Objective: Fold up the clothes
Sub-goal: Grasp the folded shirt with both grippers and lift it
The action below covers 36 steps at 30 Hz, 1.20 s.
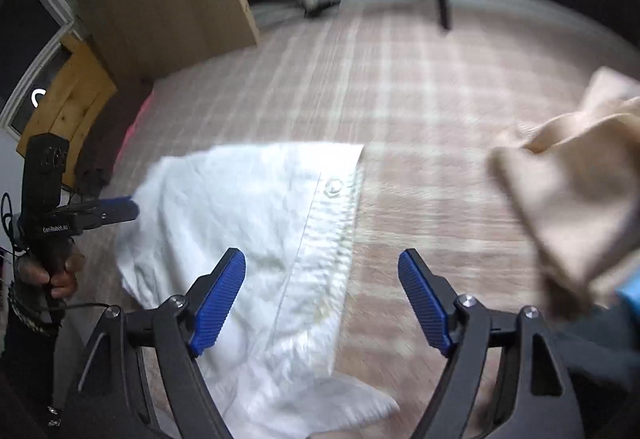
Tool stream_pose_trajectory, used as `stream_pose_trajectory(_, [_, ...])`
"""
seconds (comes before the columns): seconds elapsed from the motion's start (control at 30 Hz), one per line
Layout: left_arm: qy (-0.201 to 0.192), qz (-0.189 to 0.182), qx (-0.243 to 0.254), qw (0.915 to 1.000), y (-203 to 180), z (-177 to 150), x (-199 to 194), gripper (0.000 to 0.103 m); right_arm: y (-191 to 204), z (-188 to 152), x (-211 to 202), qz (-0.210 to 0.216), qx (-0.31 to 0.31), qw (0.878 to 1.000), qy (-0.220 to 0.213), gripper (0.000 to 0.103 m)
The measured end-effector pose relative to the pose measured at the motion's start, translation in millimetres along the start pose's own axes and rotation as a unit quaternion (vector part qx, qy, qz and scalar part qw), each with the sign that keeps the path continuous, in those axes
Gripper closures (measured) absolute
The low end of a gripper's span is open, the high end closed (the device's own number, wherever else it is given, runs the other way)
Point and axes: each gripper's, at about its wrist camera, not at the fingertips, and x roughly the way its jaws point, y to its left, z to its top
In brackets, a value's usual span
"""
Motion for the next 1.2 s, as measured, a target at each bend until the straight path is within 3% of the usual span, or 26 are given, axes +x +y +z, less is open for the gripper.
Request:
stream_pose_trajectory(0.07, [0.004, 0.007, 0.006, 1.0000, -3.9, -0.7, 5.2, 0.041, -0.8, 1.4, 12.9, -0.018, -0.011, 1.000, 0.001, 0.025])
stream_pose_trajectory(0.27, [0.016, 0.026, 0.025, 0.9992, -15.4, -2.8, 21.0, 0.040, -18.3, 2.2, 27.4, 0.008, -0.012, 1.000, 0.007, 0.026])
stream_pose_trajectory(0.37, [0.022, 0.036, 0.035, 0.9985, -21.2, -3.9, 28.8, 0.040, -13.2, -0.5, 26.9, 0.003, -0.049, 0.999, 0.002, 0.036])
stream_pose_trajectory(0.47, [0.018, 0.036, 0.044, 0.9982, -27.3, -5.4, 31.8, 0.049, 6.9, -9.0, 25.5, 0.010, -0.098, 0.995, 0.001, 0.054])
stream_pose_trajectory(0.53, [0.016, 0.035, 0.051, 0.9980, -31.4, -6.4, 33.7, 0.053, 14.5, -11.5, 25.2, 0.009, -0.122, 0.992, -0.004, 0.057])
stream_pose_trajectory(0.67, [-0.002, 0.024, 0.039, 0.9990, -33.2, -8.0, 35.7, 0.065, 13.7, -7.9, 25.5, 0.037, -0.116, 0.993, -0.001, 0.068])
stream_pose_trajectory(0.7, [-0.007, 0.023, 0.037, 0.9990, -33.7, -9.1, 35.3, 0.067, 12.3, -7.1, 25.6, 0.045, -0.110, 0.993, 0.001, 0.077])
stream_pose_trajectory(0.8, [-0.022, 0.009, 0.016, 0.9996, -32.5, -10.7, 29.7, 0.079, -3.9, -2.5, 24.3, 0.086, -0.054, 0.995, 0.001, 0.091])
stream_pose_trajectory(0.97, [-0.048, -0.035, -0.014, 0.9981, -32.5, -14.2, 10.7, 0.087, -12.1, -3.7, -3.4, 0.123, -0.010, 0.992, -0.027, 0.094])
stream_pose_trajectory(1.2, [-0.102, -0.059, 0.020, 0.9929, -36.7, -27.1, -53.8, 0.088, 30.6, -10.0, -76.8, 0.131, -0.029, 0.986, -0.104, 0.094])
